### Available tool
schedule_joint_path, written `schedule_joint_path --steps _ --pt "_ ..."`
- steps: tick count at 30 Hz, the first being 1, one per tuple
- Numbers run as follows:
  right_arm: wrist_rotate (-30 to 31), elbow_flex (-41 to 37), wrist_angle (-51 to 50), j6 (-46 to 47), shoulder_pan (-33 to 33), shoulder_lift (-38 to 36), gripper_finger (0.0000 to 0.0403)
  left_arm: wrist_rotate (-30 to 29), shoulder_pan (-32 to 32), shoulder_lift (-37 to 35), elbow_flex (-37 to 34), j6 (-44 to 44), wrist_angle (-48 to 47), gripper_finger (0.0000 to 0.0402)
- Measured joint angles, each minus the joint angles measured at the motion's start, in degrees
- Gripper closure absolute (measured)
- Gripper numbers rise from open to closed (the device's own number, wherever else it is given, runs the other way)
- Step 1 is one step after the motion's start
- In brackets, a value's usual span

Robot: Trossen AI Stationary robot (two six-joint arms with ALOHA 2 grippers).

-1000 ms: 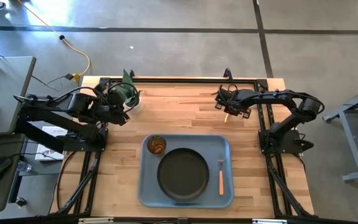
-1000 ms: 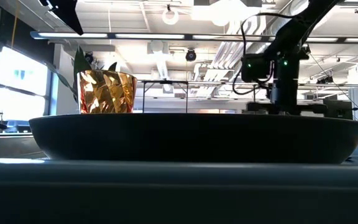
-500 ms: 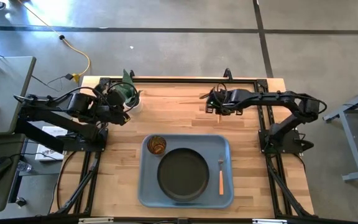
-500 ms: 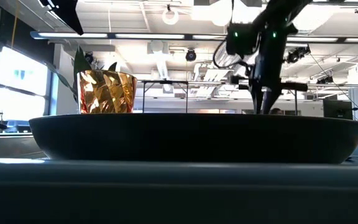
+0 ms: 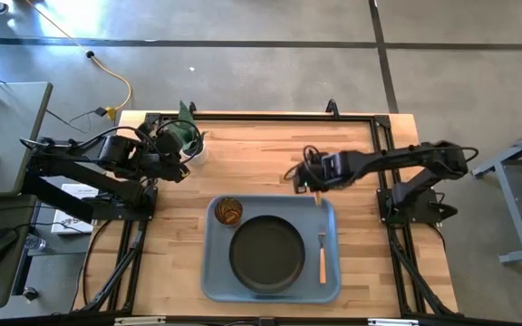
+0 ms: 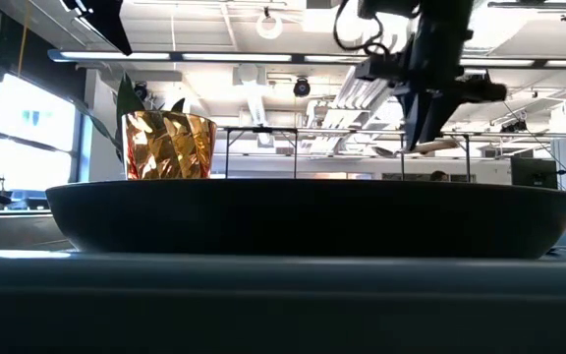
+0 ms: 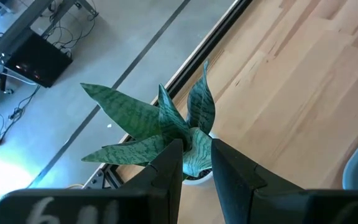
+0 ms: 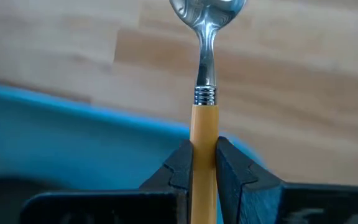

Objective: Pick and place plate/cup/fork/spoon on tray
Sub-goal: Put the yellow spoon on the blue tray to the left of the yellow fork

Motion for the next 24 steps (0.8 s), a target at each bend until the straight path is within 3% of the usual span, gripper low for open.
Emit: schedule_joint_path --steps 16,24 --pt "4.03 -0.13 -4.39 31.72 24.80 0.07 0.0380 0.02 0.00 0.00 0.00 -1.64 0.22 0.0328" --pt "6.23 -0.13 -4.51 44.17 32.84 0.60 0.0380 0.03 0.00 0.02 0.00 -2.89 0.26 0.0328"
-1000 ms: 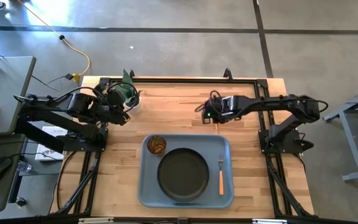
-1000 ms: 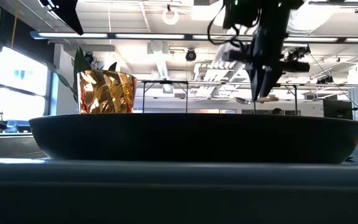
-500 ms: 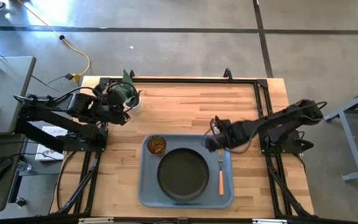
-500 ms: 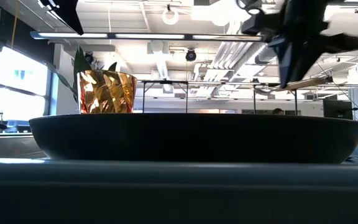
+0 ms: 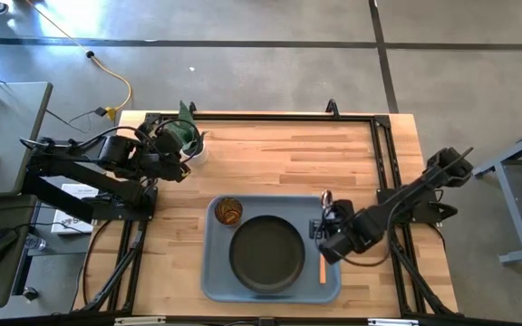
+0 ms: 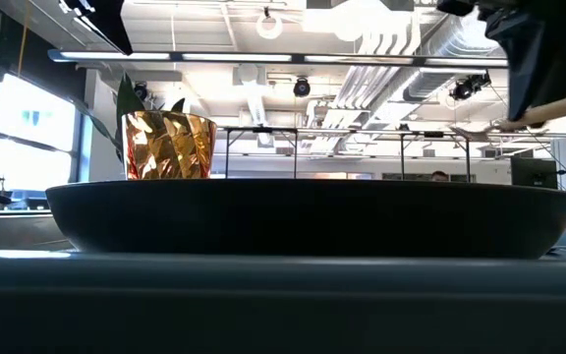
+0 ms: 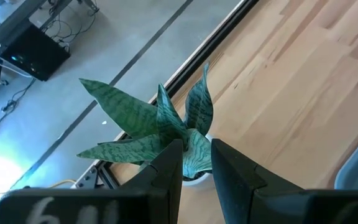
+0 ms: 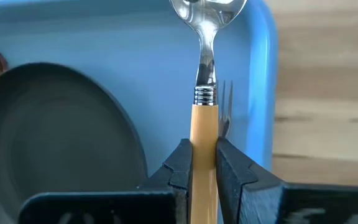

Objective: Pick and place plate/cup/fork/spoon on tray
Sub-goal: Put the yellow spoon on the blue tray to the left of the yellow fork

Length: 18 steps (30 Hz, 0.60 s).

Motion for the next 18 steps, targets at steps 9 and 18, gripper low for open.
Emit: schedule_joint_path --steps 9,18 --pt "-1.23 0.00 7.79 3.74 3.49 6.27 0.0380 2.02 0.00 0.00 0.02 -0.27 0.00 0.0328" --pt "-2.95 0.00 16.53 3.80 3.78 12.30 0.0380 2.55 0.00 0.02 0.02 -1.22 -0.01 0.0328"
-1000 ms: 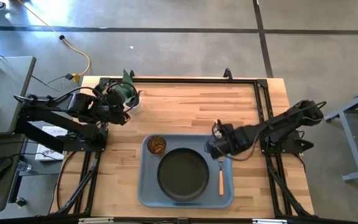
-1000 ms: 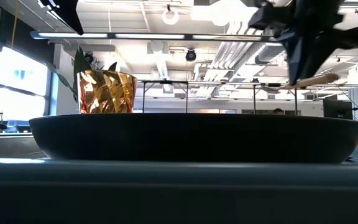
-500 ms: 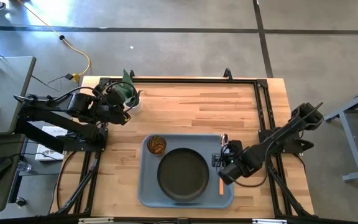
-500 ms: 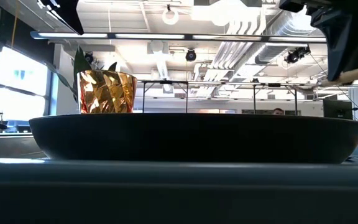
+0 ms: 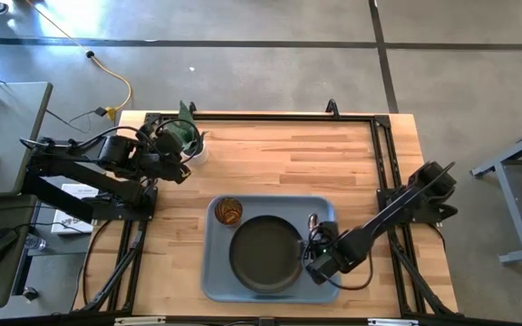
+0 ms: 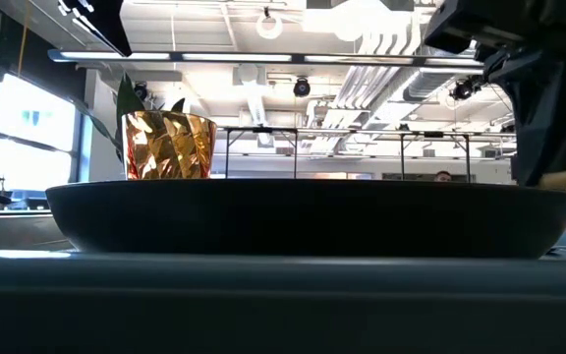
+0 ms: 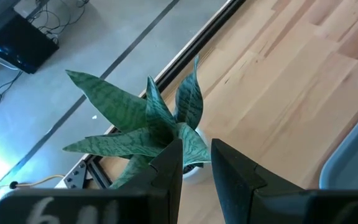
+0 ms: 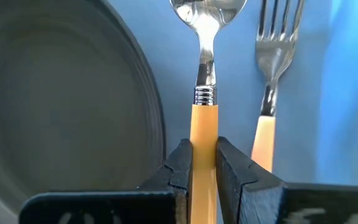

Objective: Pick and place plate/cup/fork/spoon on tray
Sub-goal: Put the yellow spoon on the blue tray to the left of the yellow fork

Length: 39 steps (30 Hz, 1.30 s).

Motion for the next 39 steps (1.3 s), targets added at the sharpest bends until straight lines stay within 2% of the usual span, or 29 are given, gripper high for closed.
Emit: schedule_joint_path --steps 17,22,30,39 --pt "-4.14 0.00 6.48 2.53 1.27 5.27 0.0380 0.46 0.00 0.00 0.00 0.07 -0.05 0.0328" --pt "-6.16 0.00 6.46 2.51 1.22 6.62 0.0380 0.46 0.00 0.00 0.00 0.09 -0.05 0.0328" --pt "-5.92 0.00 5.93 2.44 0.94 6.66 0.0379 0.46 0.00 0.00 0.00 0.09 -0.05 0.0328" --pt "-5.92 0.00 5.64 1.87 0.68 6.69 0.0341 0.46 0.00 0.00 0.00 0.09 -0.05 0.0328"
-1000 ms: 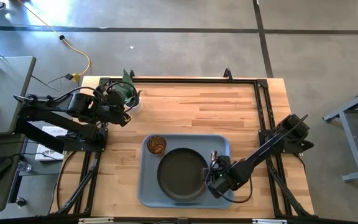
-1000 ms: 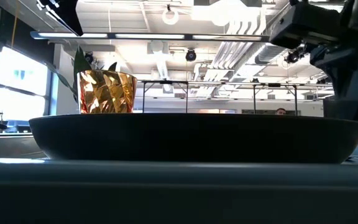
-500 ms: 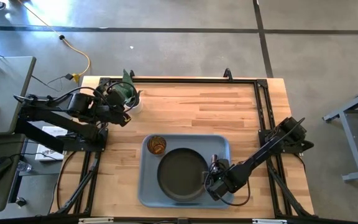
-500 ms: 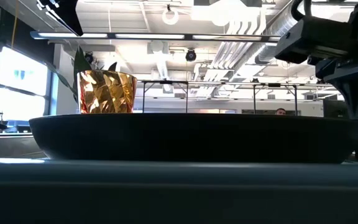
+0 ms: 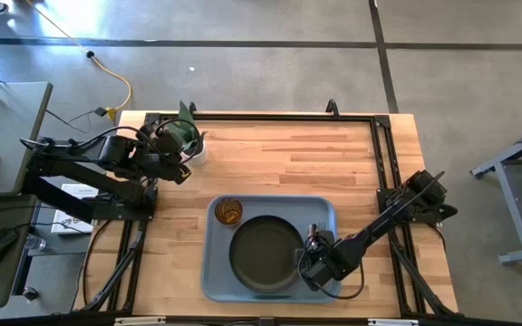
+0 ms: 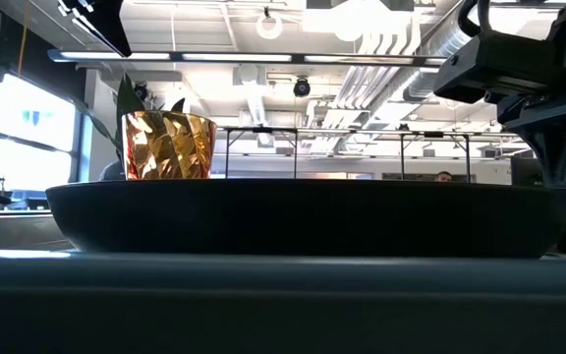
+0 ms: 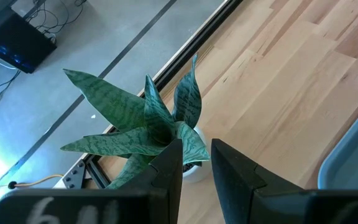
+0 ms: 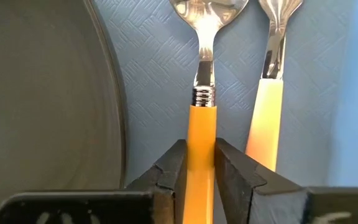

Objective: Pick and place plate/cup/fork/spoon on tray
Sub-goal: Put the yellow spoon on the blue tray to the left of the yellow fork, then return to Home Position

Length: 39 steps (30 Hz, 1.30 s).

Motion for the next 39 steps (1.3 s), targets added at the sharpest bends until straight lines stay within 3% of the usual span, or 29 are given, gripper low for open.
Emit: schedule_joint_path --steps 14,25,39 --pt "0.02 0.00 -1.11 -1.03 -0.35 0.02 0.0326 0.00 0.00 0.00 0.00 0.00 0.02 0.0328" --pt "0.02 0.00 -1.11 -1.03 -0.35 0.02 0.0278 -0.01 0.00 0.00 0.00 0.00 0.02 0.0328" --pt "-0.83 0.00 -1.07 -2.25 -0.33 -0.01 0.0274 -0.02 0.00 0.00 0.00 0.00 0.02 0.0328"
